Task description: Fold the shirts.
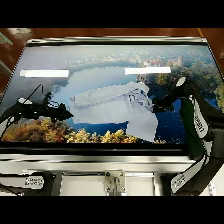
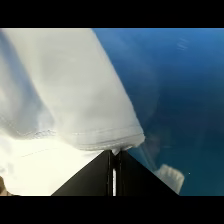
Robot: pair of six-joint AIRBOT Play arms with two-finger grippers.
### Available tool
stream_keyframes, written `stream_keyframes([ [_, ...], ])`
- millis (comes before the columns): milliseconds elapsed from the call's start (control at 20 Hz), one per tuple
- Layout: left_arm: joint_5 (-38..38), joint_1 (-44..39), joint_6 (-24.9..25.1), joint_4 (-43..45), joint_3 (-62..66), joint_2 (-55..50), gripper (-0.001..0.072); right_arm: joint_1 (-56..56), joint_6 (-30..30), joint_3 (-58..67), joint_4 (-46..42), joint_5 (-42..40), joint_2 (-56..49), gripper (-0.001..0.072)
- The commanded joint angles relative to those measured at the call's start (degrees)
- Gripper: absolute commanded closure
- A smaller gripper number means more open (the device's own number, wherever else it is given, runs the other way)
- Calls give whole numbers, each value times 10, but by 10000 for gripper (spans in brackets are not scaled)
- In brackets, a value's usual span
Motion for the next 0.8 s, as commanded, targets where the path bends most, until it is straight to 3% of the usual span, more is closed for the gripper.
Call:
stream_keyframes([
  [0, -2, 6, 9, 6, 42, 9, 673, 22, -4, 2, -5, 7, 8, 647],
  [200, -12, 5, 16, 15, 123, 82, 673, 26, -28, 29, -6, -29, 108, 647],
  [500, -13, 2, 21, 65, 316, 316, 673, 26, -59, 172, 9, -41, 354, 647],
  [750, 98, 2, 3, 65, 386, 495, 673, 26, -59, 240, -14, -113, 562, 647],
])
